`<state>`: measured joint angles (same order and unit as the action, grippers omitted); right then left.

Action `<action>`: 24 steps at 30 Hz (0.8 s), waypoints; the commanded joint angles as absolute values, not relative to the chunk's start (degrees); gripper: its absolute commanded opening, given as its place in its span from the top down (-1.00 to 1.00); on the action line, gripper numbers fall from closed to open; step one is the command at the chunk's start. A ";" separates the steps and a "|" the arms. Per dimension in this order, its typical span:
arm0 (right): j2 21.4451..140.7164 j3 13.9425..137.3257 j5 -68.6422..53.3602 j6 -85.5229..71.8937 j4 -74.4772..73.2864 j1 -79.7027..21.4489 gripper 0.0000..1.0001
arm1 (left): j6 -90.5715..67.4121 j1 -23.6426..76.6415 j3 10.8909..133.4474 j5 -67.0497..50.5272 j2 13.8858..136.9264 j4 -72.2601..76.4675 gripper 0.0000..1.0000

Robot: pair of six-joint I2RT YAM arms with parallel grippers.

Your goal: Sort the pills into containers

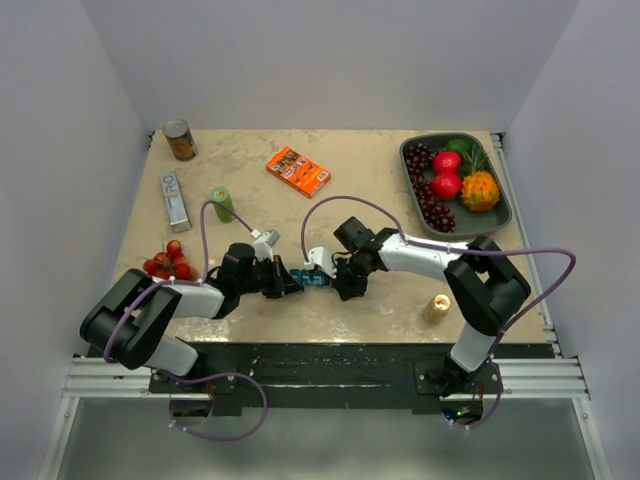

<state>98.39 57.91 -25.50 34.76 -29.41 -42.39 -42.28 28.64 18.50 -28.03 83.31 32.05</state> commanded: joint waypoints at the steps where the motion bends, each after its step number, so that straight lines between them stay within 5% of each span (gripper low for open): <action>1: 99.32 59.41 -20.48 33.40 -29.71 -42.28 1.00 | -41.04 28.92 18.19 -26.89 84.02 35.51 1.00; 13: 88.25 63.45 -34.98 38.59 -36.74 -36.23 1.00 | -40.00 28.83 20.04 -29.27 75.60 32.17 1.00; 24: 91.14 65.04 -23.12 32.43 -29.80 -33.93 1.00 | -37.88 28.83 28.56 -29.97 81.46 30.67 1.00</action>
